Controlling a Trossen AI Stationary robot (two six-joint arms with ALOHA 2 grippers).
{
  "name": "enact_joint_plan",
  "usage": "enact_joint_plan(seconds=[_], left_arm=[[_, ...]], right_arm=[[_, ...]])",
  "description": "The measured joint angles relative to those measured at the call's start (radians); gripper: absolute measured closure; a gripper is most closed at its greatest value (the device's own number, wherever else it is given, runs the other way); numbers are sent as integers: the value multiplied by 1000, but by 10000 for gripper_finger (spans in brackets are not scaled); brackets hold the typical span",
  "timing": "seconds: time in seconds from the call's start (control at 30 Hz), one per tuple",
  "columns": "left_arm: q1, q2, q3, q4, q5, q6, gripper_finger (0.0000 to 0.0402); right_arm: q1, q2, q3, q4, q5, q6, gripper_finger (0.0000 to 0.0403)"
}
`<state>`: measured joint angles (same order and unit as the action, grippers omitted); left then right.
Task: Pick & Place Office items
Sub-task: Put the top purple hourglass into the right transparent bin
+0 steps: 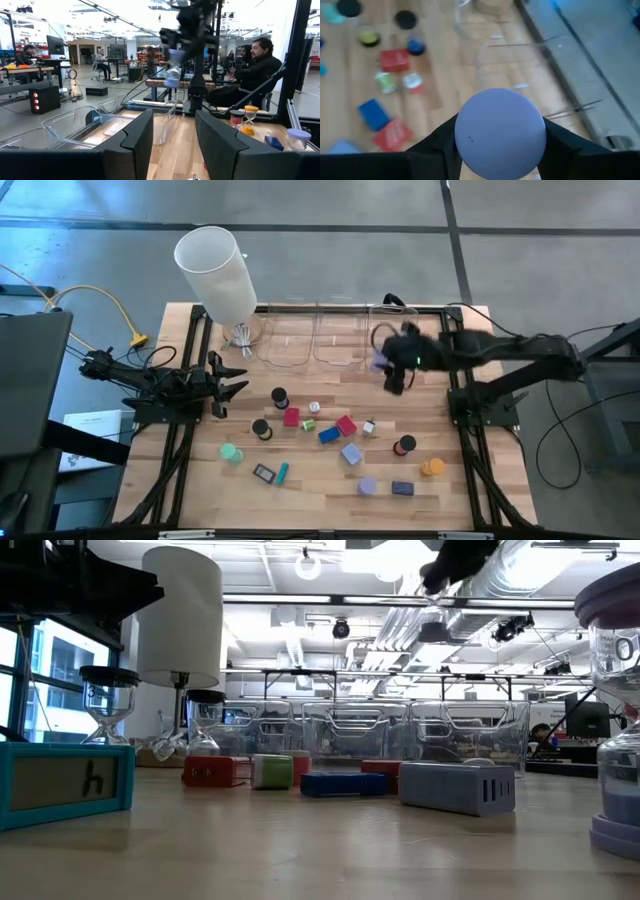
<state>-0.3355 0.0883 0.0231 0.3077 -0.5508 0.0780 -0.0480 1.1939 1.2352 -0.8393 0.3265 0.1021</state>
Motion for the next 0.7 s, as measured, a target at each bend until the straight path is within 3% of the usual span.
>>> enact_joint_plan(seconds=[0.23,0.43,0.7], left_arm=[[0,0,0,0,0,-23,258],[0,0,0,-1,1,-26,258],[0,0,0,-1,1,-26,258]], right_arm=[[-323,24,-15,48,-187,-129,225],[-523,37,-148,271,-388,-166,225],[-578,106,-308,459,-322,-159,225]])
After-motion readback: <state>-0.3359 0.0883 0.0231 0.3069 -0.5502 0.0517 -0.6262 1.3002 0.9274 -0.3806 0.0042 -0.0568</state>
